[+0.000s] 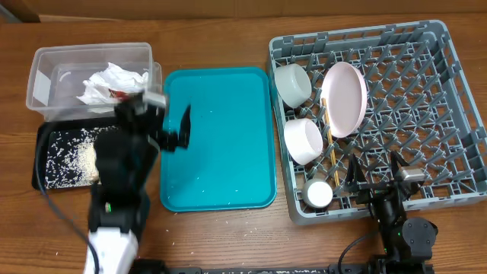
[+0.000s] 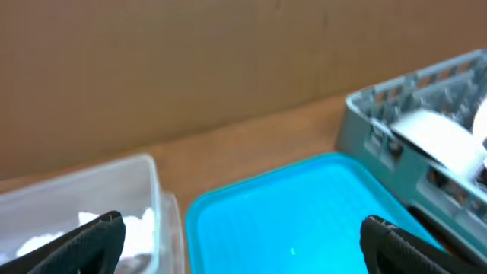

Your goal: Sort waste into correct bins and load items into the dishwasher

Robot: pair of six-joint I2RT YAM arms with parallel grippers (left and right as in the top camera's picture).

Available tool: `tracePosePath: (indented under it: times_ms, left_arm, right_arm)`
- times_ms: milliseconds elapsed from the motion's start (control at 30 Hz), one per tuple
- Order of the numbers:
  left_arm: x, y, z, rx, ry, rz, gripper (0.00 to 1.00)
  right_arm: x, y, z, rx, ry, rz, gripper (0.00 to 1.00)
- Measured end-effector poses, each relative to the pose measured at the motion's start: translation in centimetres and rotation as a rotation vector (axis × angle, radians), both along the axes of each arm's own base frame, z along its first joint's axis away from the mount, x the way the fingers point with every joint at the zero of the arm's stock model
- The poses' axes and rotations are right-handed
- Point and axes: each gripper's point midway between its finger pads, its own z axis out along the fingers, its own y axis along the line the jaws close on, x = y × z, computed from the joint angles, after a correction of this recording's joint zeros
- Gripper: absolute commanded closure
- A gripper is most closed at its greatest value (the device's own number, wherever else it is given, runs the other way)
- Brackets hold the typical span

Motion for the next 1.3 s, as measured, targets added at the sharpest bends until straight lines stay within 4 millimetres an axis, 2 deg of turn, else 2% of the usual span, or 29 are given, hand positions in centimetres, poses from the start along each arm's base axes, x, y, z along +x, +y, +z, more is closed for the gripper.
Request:
tracePosePath:
  times_ms: [67,133,233,400,567,1300]
  left_arm:
    - [-2.0,0.5,-0.8,0.002,-0.048,0.021,0.0]
    - [-4.7,1.1,-2.6,0.005,-0.091,0.05,0.0]
    - [-6.6,1.9,-3.9,0.006,-0.143,0.087,0.0]
    - [-8.5,3.2,-6.0,0.004,-0.223,0.141,0.0]
    - [-9.3,3.9,-9.7,0.015,-0.123,0.171,0.0]
    - [-9.4,4.3,-9.3,-0.015,-0.136,0.196,0.0]
  right_arm:
    - [0.0,0.0,0.0,0.0,0.0,0.0,0.0]
    - [0.0,0.0,0.0,0.0,0.001,0.0,0.0]
    - [0.0,0.0,0.0,-0.001,0.001,0.0,0.0]
    - [0.0,0.0,0.0,0.0,0.002,0.0,0.0]
    - [0.0,0.0,0.0,0.0,0.001,0.0,0.0]
    - [0.0,0.0,0.0,0.0,0.001,0.0,0.0]
